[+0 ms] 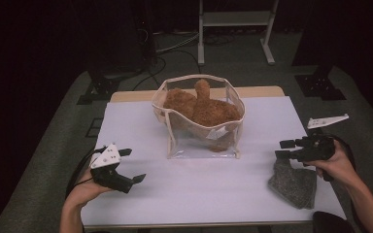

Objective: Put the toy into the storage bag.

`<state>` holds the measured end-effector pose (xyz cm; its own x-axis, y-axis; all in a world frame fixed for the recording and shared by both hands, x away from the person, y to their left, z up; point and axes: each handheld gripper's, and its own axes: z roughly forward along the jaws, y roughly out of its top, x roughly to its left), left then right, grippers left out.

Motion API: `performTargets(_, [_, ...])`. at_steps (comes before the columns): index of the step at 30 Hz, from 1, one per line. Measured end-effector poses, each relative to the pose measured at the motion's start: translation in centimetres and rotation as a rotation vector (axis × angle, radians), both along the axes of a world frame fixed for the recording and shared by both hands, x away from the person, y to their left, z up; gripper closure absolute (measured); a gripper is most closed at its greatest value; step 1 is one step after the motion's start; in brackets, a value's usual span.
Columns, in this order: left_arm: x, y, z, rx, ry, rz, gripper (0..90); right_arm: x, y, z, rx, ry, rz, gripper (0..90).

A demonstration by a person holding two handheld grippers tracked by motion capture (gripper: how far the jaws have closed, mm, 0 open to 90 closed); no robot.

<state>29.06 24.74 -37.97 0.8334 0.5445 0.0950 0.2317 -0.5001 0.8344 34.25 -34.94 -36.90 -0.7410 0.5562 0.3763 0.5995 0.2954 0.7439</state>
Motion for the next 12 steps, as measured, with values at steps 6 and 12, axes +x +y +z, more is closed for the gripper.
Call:
performTargets(6, [0.0,-0.1,0.0,0.001,0.003,-0.011,3.0,-0.8,-1.2,-0.8,0.026,0.011,-0.023,32.1])
performTargets(12, [0.1,-0.2,0.0,0.005,0.002,-0.009,3.0,-1.3,-2.0,-1.0,0.039,0.008,-0.044,31.6])
